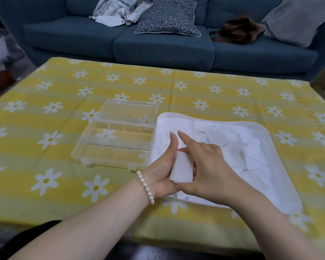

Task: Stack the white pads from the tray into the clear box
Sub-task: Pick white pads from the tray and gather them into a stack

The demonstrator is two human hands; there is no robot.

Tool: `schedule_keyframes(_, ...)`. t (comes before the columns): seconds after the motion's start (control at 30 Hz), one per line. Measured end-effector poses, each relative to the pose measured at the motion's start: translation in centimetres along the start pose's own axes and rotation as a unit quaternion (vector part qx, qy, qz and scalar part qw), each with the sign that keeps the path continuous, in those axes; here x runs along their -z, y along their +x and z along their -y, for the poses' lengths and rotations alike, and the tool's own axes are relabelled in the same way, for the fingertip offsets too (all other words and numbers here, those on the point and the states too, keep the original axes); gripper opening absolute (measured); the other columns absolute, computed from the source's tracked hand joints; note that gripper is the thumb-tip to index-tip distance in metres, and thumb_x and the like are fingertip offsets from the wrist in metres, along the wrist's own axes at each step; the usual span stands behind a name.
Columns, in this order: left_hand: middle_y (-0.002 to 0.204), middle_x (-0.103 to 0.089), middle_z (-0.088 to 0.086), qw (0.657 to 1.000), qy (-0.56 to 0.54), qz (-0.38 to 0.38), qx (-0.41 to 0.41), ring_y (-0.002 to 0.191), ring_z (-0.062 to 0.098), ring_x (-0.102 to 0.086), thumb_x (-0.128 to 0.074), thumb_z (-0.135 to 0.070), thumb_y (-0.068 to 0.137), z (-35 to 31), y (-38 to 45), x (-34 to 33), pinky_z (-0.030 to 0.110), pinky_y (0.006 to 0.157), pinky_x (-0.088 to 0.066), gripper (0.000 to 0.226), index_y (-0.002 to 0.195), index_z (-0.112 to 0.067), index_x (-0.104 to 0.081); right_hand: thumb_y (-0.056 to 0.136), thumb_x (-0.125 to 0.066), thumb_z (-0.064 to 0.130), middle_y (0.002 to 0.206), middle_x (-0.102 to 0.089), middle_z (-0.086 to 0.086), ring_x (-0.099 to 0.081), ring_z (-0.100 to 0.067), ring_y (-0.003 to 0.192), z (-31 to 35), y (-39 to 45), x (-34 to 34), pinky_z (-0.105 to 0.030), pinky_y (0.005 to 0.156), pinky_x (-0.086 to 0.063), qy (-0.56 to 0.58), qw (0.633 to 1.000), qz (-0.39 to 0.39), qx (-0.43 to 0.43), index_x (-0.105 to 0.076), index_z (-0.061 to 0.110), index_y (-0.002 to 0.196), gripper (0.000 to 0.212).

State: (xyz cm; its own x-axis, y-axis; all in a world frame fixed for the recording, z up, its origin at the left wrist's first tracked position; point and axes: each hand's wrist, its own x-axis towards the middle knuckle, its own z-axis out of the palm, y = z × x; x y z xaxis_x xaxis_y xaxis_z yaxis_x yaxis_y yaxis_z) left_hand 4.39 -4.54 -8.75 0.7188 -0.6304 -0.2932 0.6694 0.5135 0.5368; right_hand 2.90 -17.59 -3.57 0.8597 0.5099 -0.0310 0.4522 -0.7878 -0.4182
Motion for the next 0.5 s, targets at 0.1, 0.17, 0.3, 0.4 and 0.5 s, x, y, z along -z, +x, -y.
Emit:
schedule_keyframes(0.1, 0.135, -0.040, 0.014, 1.000, 0.001, 0.009, 0.001, 0.130, 0.028, -0.036, -0.068, -0.069, 0.057, 0.03, -0.02, -0.03, 0.042, 0.116, -0.019, 0.088, 0.123, -0.012, -0.058, 0.061, -0.050, 0.059, 0.125, -0.046, 0.020, -0.032, -0.006, 0.127, 0.22, 0.05, -0.03, -0.032, 0.110, -0.016, -0.016, 1.000, -0.005, -0.006, -0.014, 0.030, 0.147, 0.098)
schedule_keyframes(0.17, 0.128, -0.048, 0.012, 1.000, 0.005, 0.010, 0.002, 0.123, 0.025, -0.045, -0.073, -0.065, 0.056, 0.02, -0.18, -0.13, 0.037, 0.111, -0.030, 0.085, 0.122, -0.013, -0.060, 0.056, -0.040, 0.065, 0.098, -0.039, 0.028, -0.039, -0.008, 0.113, 0.08, 0.06, -0.26, -0.035, 0.104, -0.024, -0.021, 1.000, -0.018, 0.000, -0.036, 0.034, 0.131, 0.081)
schedule_keyframes(0.3, 0.103, -0.055, 0.004, 1.000, 0.005, 0.007, 0.010, 0.083, 0.013, -0.052, -0.082, -0.058, 0.048, 0.01, -0.12, -0.37, 0.022, 0.074, -0.050, 0.088, 0.120, -0.012, -0.060, 0.060, -0.055, 0.056, 0.073, -0.030, 0.024, -0.033, -0.003, 0.085, -0.31, 0.06, -0.69, -0.033, 0.092, -0.031, -0.022, 0.999, -0.042, -0.007, -0.033, 0.038, 0.089, 0.041)
schedule_keyframes(0.4, 0.107, -0.052, 0.005, 1.000, 0.015, 0.017, 0.012, 0.087, 0.014, -0.050, -0.082, -0.057, 0.050, -0.06, -0.13, -0.29, 0.022, 0.076, -0.049, 0.090, 0.123, -0.012, -0.058, 0.061, -0.057, 0.054, 0.074, -0.034, 0.022, -0.035, -0.004, 0.087, -0.23, 0.11, -0.62, -0.031, 0.093, -0.030, -0.027, 0.999, -0.033, -0.015, -0.037, 0.035, 0.089, 0.040)
schedule_keyframes(0.5, 0.130, -0.046, 0.013, 0.999, -0.003, 0.023, 0.023, 0.122, 0.026, -0.045, -0.084, -0.055, 0.049, -0.17, -0.41, -0.02, 0.033, 0.102, -0.038, 0.103, 0.133, -0.007, -0.052, 0.059, -0.052, 0.060, 0.092, -0.044, 0.024, -0.040, -0.005, 0.102, -0.13, 0.07, -0.41, -0.031, 0.098, -0.028, -0.024, 0.999, -0.018, -0.022, -0.048, 0.035, 0.102, 0.051)
